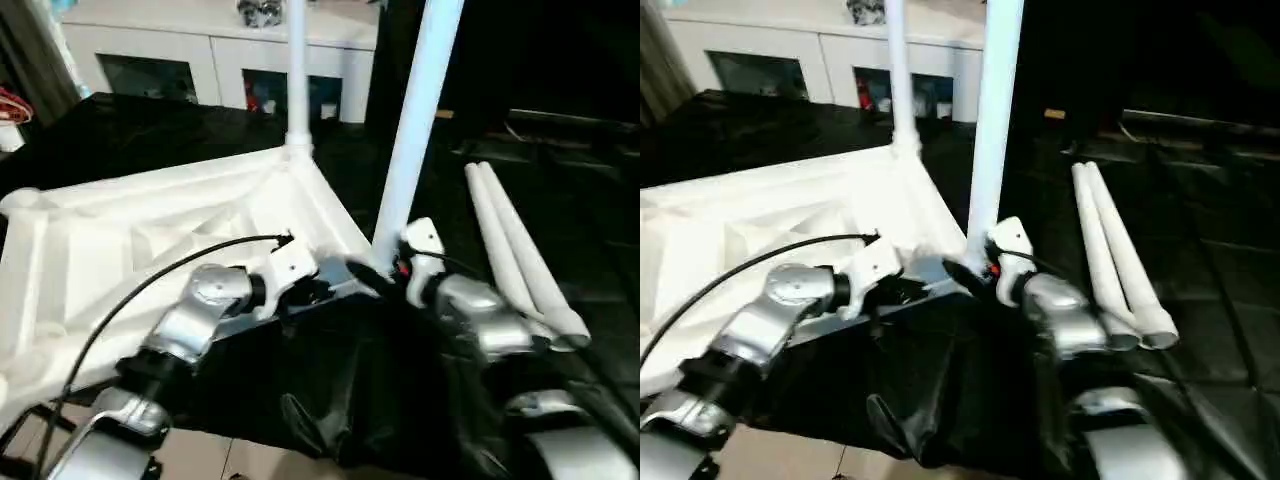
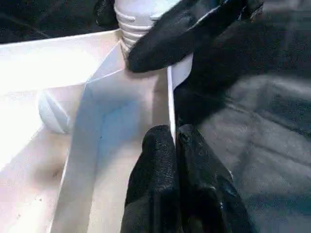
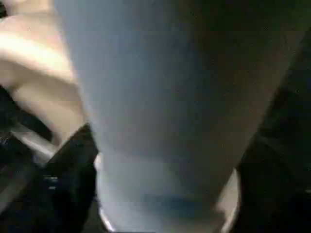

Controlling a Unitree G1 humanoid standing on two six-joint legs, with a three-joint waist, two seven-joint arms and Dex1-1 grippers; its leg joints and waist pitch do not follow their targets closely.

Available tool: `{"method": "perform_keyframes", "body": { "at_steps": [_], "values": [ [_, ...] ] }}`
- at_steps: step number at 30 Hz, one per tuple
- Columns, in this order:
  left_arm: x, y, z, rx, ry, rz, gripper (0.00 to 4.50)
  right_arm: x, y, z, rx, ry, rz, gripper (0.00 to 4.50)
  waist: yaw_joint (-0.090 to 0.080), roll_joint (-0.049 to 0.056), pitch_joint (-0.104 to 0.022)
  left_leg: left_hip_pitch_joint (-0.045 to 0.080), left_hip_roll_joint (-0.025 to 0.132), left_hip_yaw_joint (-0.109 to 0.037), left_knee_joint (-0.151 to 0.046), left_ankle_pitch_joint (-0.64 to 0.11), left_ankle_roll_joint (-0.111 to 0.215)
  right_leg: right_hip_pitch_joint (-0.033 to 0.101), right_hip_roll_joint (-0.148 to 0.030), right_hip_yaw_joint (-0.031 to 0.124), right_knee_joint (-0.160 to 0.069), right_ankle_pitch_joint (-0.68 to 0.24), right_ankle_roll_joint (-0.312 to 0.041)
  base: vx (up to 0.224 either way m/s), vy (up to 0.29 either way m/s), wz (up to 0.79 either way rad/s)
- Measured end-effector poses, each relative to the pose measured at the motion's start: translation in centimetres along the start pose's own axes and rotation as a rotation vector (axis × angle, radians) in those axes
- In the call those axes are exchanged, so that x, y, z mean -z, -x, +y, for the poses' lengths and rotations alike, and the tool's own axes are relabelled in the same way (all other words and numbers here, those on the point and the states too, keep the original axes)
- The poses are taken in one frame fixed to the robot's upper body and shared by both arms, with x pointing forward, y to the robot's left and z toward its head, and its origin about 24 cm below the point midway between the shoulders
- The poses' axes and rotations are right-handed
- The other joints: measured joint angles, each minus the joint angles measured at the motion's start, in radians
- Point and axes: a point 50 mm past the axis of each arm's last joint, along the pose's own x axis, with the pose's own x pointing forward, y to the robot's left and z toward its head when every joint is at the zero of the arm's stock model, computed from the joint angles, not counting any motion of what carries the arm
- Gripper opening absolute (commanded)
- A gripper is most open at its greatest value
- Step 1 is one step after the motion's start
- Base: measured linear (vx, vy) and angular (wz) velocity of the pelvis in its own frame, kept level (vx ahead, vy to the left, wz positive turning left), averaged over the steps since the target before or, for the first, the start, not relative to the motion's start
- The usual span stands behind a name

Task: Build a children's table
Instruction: Rotate leg to tighten

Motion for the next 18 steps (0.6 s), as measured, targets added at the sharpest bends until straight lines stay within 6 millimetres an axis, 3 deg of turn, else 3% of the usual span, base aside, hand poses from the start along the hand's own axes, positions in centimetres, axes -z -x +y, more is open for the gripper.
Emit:
{"method": "perform_keyframes", "body": {
  "at_steps": [6,18],
  "values": [
    [0.6,1.0,-0.2,0.071,0.001,0.007,0.0,0.0,1.0,0.9,-0.202,0.064,0.036,4.3,0.003,0.0,0.0,0.001,0.0,0.0,0.002,0.0,-0.001,0.001,0.0,0.0,0.001,0.0,0.0,0.0,0.0,0.0],
    [0.7,2.1,-0.5,0.171,0.0,0.029,0.0,0.2,1.5,1.8,-0.317,0.037,0.034,3.33,0.005,0.0,0.0,0.001,0.0,0.0,0.001,0.0,-0.001,0.001,0.0,0.0,0.001,0.0,0.0,0.0,0.0,0.0]
  ]
}}
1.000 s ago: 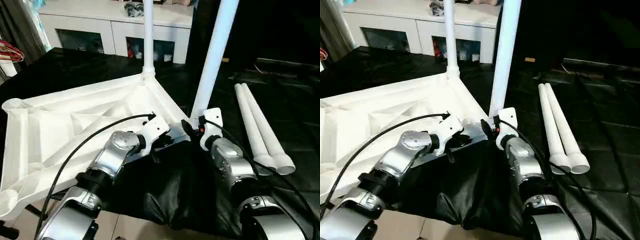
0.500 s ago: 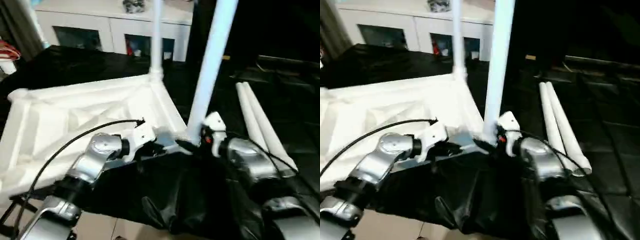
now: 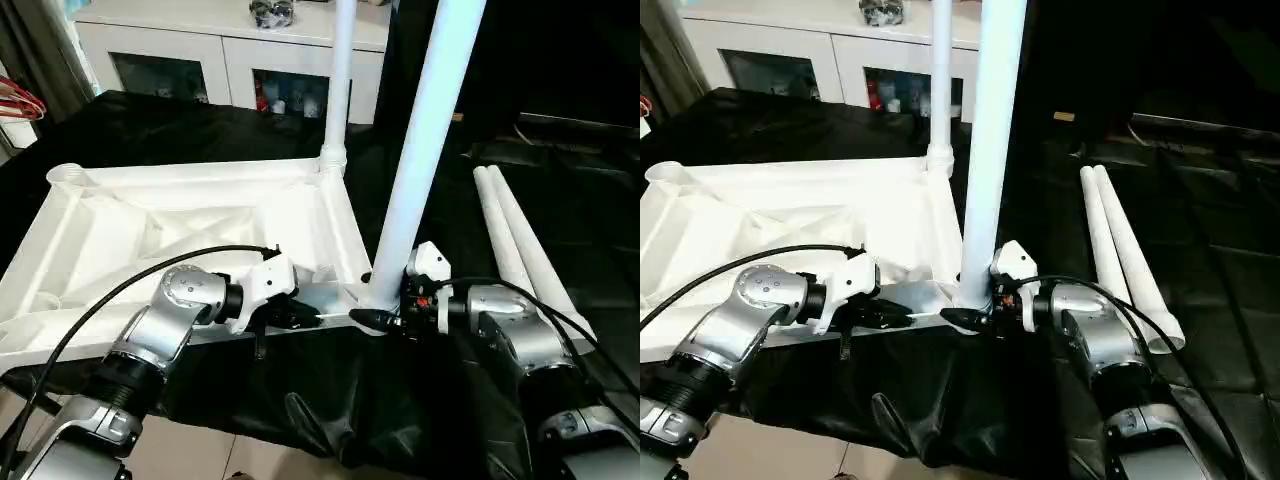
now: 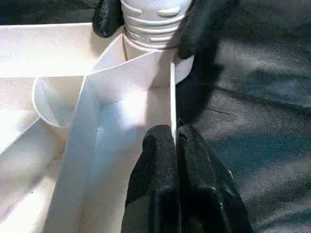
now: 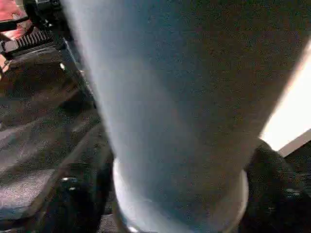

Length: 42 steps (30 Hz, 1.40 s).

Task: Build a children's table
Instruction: Rotate leg to tighten

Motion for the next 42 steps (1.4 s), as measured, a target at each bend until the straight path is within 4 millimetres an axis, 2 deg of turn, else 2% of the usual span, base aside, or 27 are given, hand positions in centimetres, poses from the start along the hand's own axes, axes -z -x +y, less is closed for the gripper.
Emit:
{"method": "perform_keyframes", "body": {
  "at_steps": [2,8,11,15,18,21,24,25,27,29,31,37,42],
  "values": [
    [0.0,0.0,0.0,0.003,0.001,0.002,0.0,0.0,0.0,0.1,-0.005,-0.002,0.003,3.07,0.0,0.0,0.0,0.0,0.0,0.0,0.0,0.0,0.0,0.0,0.0,0.0,0.0,0.0,0.0,0.0,0.0,0.0],
    [0.0,-0.1,0.0,-0.006,0.003,0.0,0.0,0.2,-0.3,0.2,0.014,-0.025,-0.016,2.78,0.0,-0.001,0.0,0.001,0.0,0.0,0.0,0.0,0.0,0.001,0.0,0.0,0.0,0.0,0.0,0.0,0.0,0.0],
    [-0.2,-0.8,0.3,-0.065,0.012,-0.012,0.0,0.3,-0.8,-0.1,0.121,-0.061,-0.042,2.76,-0.004,-0.001,0.0,0.002,0.0,0.0,0.001,0.0,0.0,0.001,0.0,0.0,0.001,0.0,0.0,0.0,0.0,0.0],
    [-0.8,-2.4,1.3,-0.19,0.052,-0.014,0.0,0.3,-2.0,-1.3,0.385,-0.127,-0.087,2.76,-0.011,-0.001,0.0,0.003,0.0,0.0,0.002,0.001,-0.001,0.002,0.0,0.001,0.0,-0.002,0.004,0.0,0.0,0.0],
    [-1.2,-3.3,1.6,-0.248,0.071,-0.019,0.0,0.2,-2.7,-1.8,0.515,-0.17,-0.112,2.76,-0.013,-0.001,0.0,0.003,0.0,0.0,0.002,0.001,-0.001,0.002,0.0,0.001,0.0,-0.002,0.004,0.0,0.0,0.0],
    [-1.8,-4.7,2.0,-0.321,0.098,-0.022,0.0,-0.2,-3.7,-2.5,0.685,-0.209,-0.121,2.76,-0.013,-0.001,0.0,0.003,-0.001,0.0,0.002,0.001,-0.001,0.003,0.0,0.002,0.0,-0.001,0.004,0.0,0.0,0.0],
    [-2.2,-5.4,2.0,-0.352,0.104,-0.03,0.0,-0.3,-4.0,-2.7,0.772,-0.208,-0.116,2.76,-0.012,0.0,0.0,0.003,-0.001,0.0,0.002,0.001,-0.001,0.003,0.0,0.002,0.0,-0.001,0.004,0.0,0.0,0.0],
    [-2.2,-5.4,2.0,-0.353,0.103,-0.03,0.0,-0.3,-4.0,-2.7,0.779,-0.206,-0.12,3.1,-0.011,0.0,-0.001,0.003,-0.001,0.0,0.002,0.001,-0.001,0.003,0.0,0.002,0.0,-0.001,0.004,0.0,0.0,0.0],
    [-2.3,-5.4,2.0,-0.353,0.102,-0.031,0.0,-0.3,-4.1,-2.7,0.784,-0.202,-0.125,3.45,-0.011,0.0,-0.001,0.003,-0.001,0.0,0.002,0.001,-0.001,0.003,0.0,0.002,0.0,-0.001,0.002,0.0,0.0,0.0],
    [-2.2,-5.3,2.1,-0.355,0.099,-0.029,0.0,-0.3,-4.1,-2.7,0.765,-0.203,-0.133,3.48,-0.012,0.0,-0.001,0.003,-0.001,0.0,0.002,0.001,-0.001,0.003,0.0,0.002,0.0,0.001,0.0,0.0,0.0,0.0],
    [-2.1,-5.0,2.1,-0.353,0.092,-0.027,0.0,-0.3,-4.1,-2.6,0.74,-0.203,-0.14,3.8,-0.014,0.0,-0.001,0.002,-0.001,0.0,0.001,0.001,-0.001,0.002,0.0,0.002,0.0,0.001,0.0,0.0,0.0,0.0],
    [-1.5,-3.4,1.8,-0.303,0.058,-0.027,0.0,-0.6,-3.9,-2.4,0.595,-0.164,-0.146,4.33,-0.028,-0.001,0.0,0.0,0.0,0.0,0.0,0.001,-0.001,0.0,0.0,0.001,0.0,0.001,0.0,0.0,0.0,0.0],
    [-0.9,-2.0,1.3,-0.233,0.029,-0.023,0.0,-0.6,-2.9,-2.3,0.433,-0.07,-0.08,4.44,-0.027,-0.001,0.0,-0.001,0.0,0.0,0.0,0.0,0.0,-0.001,0.0,0.0,0.0,0.001,0.0,0.0,0.0,0.0]
  ]
}}
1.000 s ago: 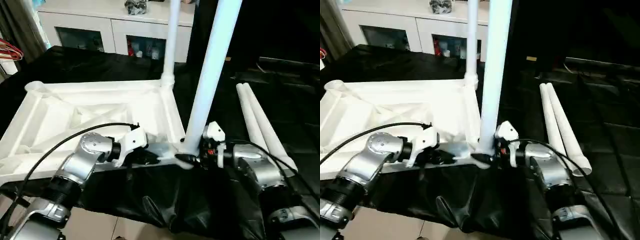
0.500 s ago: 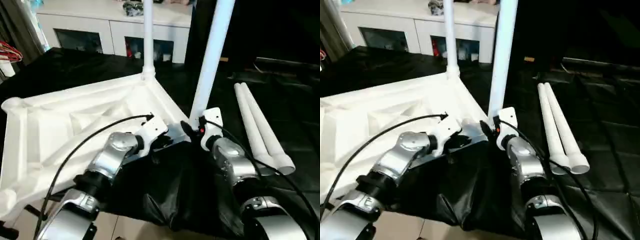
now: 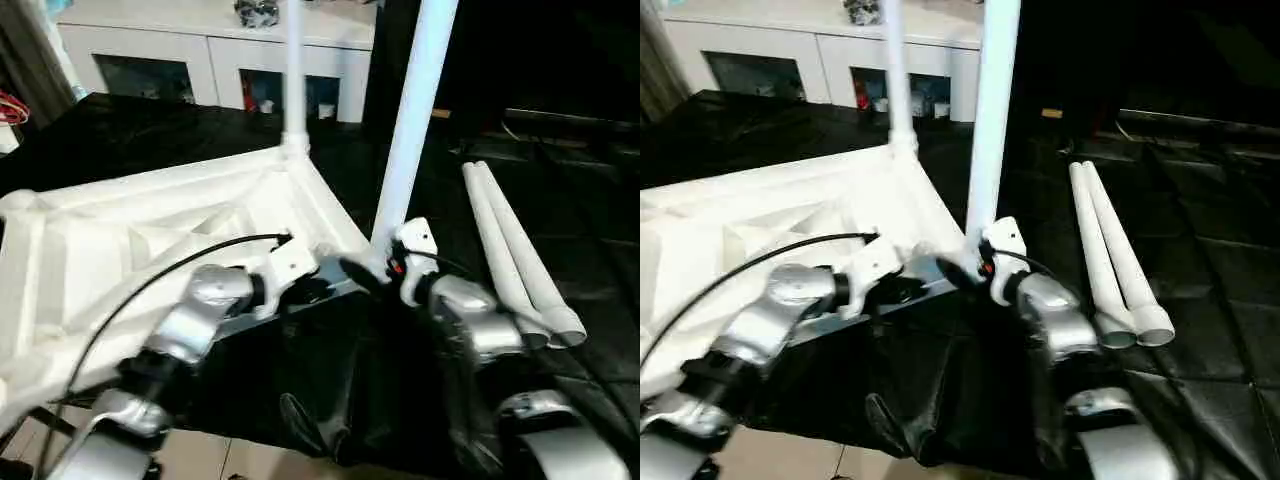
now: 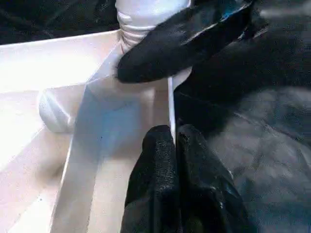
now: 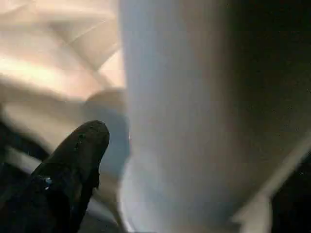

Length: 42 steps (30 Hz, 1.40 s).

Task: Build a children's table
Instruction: Rotate leg to tighten

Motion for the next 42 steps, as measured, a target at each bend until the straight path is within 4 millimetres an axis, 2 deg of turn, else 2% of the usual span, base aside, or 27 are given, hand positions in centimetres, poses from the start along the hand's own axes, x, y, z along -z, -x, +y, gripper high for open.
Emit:
{"method": "perform_keyframes", "body": {
  "at_steps": [3,9,11,14,15,18,28,34,39,42],
  "values": [
    [0.2,0.6,-0.1,0.046,-0.006,-0.002,0.0,-0.1,0.9,0.3,-0.151,0.044,0.021,4.44,0.003,0.0,0.0,0.0,0.0,0.0,0.0,0.0,0.0,0.0,0.0,0.0,0.0,0.0,0.0,0.0,0.0,0.0],
    [0.7,1.8,-0.8,0.157,0.006,-0.005,0.0,0.0,2.9,0.6,-0.386,0.075,0.062,4.44,0.021,0.0,0.001,0.0,0.001,0.0,0.001,0.0,0.0,0.0,0.0,0.0,0.001,0.0,0.0,0.0,0.0,0.0],
    [0.8,2.1,-0.8,0.17,0.009,0.001,0.0,0.2,2.9,0.8,-0.411,0.075,0.068,4.26,0.022,0.0,0.001,0.0,0.001,0.0,0.001,0.0,0.0,0.0,0.0,0.0,0.001,0.0,0.0,0.0,0.0,0.0],
    [0.9,2.3,-0.9,0.179,0.005,0.008,0.0,0.2,2.9,0.9,-0.425,0.071,0.073,4.26,0.022,0.0,0.001,0.001,0.001,0.0,0.002,0.0,0.0,0.0,0.0,0.0,0.002,0.0,0.0,0.0,0.0,0.0],
    [0.9,2.3,-0.9,0.182,0.005,0.008,0.0,0.2,2.9,1.0,-0.433,0.07,0.077,3.97,0.022,0.0,0.001,0.001,0.001,0.0,0.002,0.0,0.0,0.001,0.0,0.0,0.002,0.0,0.0,0.0,0.0,0.0],
    [0.9,2.4,-1.0,0.195,0.009,0.004,0.0,0.2,3.0,1.1,-0.438,0.068,0.079,3.84,0.022,0.0,0.001,0.0,0.001,0.0,0.002,0.0,0.0,0.001,0.0,0.0,0.002,0.0,0.0,0.0,0.0,0.0],
    [1.0,2.4,-1.4,0.217,0.009,0.006,0.0,0.6,3.3,1.6,-0.446,0.038,0.065,2.97,0.027,0.0,0.001,0.001,0.001,0.0,0.002,0.0,0.0,0.001,0.0,0.0,0.001,0.0,0.0,0.0,0.0,0.0],
    [1.0,1.8,-1.3,0.16,0.014,0.001,0.0,0.9,2.9,1.4,-0.336,0.025,0.04,2.75,0.023,0.001,0.0,0.003,0.001,0.0,0.002,0.0,0.0,0.003,0.0,0.0,0.001,0.0,0.0,0.0,0.0,0.0],
    [0.3,-0.5,-0.7,0.012,0.043,0.005,0.0,1.0,1.0,0.6,-0.026,-0.032,0.01,2.73,0.018,0.001,0.0,0.006,0.0,0.0,0.003,0.0,0.0,0.005,0.0,0.001,0.001,-0.002,0.004,0.0,0.0,0.0],
    [-0.4,-2.1,-0.4,-0.068,0.063,0.009,0.0,0.7,-0.4,0.3,0.172,-0.071,0.002,2.73,0.018,0.005,0.0,0.006,0.0,0.0,0.004,0.0,0.0,0.006,0.0,0.001,0.0,-0.002,0.004,0.0,0.0,0.0]
  ]
}}
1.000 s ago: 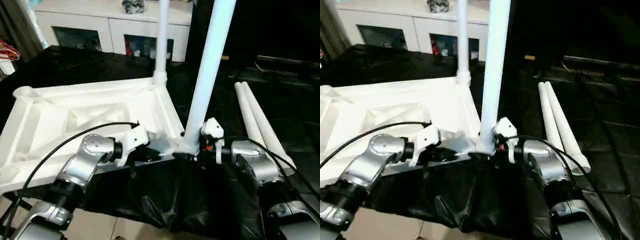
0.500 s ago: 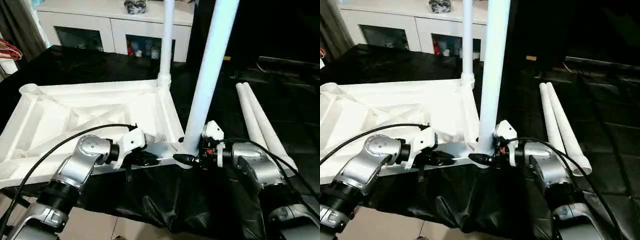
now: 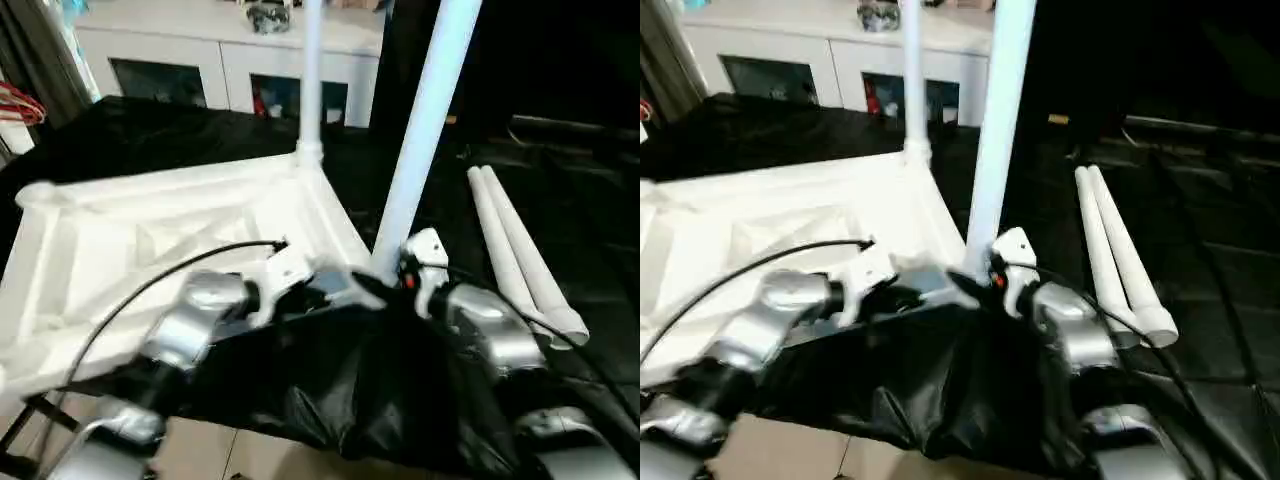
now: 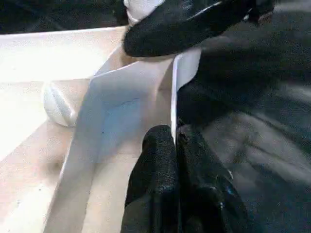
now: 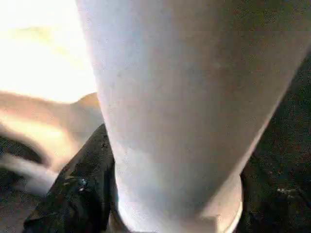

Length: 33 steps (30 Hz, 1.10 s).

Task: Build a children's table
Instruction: Rotate leg to tighten

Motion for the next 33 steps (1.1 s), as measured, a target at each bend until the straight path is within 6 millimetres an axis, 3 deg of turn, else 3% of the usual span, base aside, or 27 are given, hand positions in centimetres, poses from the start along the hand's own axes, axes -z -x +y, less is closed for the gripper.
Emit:
{"method": "perform_keyframes", "body": {
  "at_steps": [6,7,9,21,27,33],
  "values": [
    [-0.4,-1.2,-0.1,-0.048,0.012,-0.005,0.0,-0.4,-1.4,0.3,0.163,-0.022,-0.004,2.73,-0.003,0.004,-0.001,0.0,-0.001,0.0,0.0,0.0,0.0,0.0,-0.001,0.001,-0.001,0.0,0.0,0.0,0.0,0.0],
    [-0.5,-1.3,-0.1,-0.048,0.008,-0.005,0.0,-0.4,-1.4,0.2,0.165,-0.018,-0.01,3.28,-0.003,0.004,-0.001,-0.001,-0.001,0.0,0.0,0.0,0.0,0.0,-0.001,0.001,0.0,0.0,0.0,0.0,0.0,0.0],
    [-0.5,-1.3,-0.1,-0.049,-0.003,-0.008,0.0,-0.3,-1.3,0.2,0.161,-0.02,-0.016,3.42,-0.001,0.005,-0.002,-0.001,-0.001,0.0,0.0,0.0,0.0,0.0,-0.001,0.001,0.0,0.001,0.0,0.0,0.0,0.0],
    [0.1,0.7,0.3,0.058,-0.06,-0.02,0.0,-0.5,1.1,-1.2,-0.201,0.105,0.017,4.47,0.0,0.005,-0.002,-0.004,0.001,0.0,-0.001,0.0,0.0,-0.004,0.0,-0.001,0.0,0.005,-0.004,0.0,0.0,0.0],
    [0.8,2.5,0.0,0.182,-0.083,-0.014,0.0,-0.3,3.4,-1.5,-0.471,0.147,0.069,4.47,0.01,0.005,-0.001,-0.006,0.001,0.0,0.0,0.0,0.001,-0.004,0.0,-0.001,0.0,0.005,-0.003,0.0,0.0,0.0],
    [1.1,3.3,-0.2,0.24,-0.096,-0.003,0.0,-0.5,4.1,-1.5,-0.567,0.155,0.099,3.83,0.008,0.004,-0.001,-0.005,0.001,0.0,0.001,0.0,0.001,-0.004,0.0,-0.001,0.0,0.005,-0.003,0.0,0.0,0.0]
  ]
}}
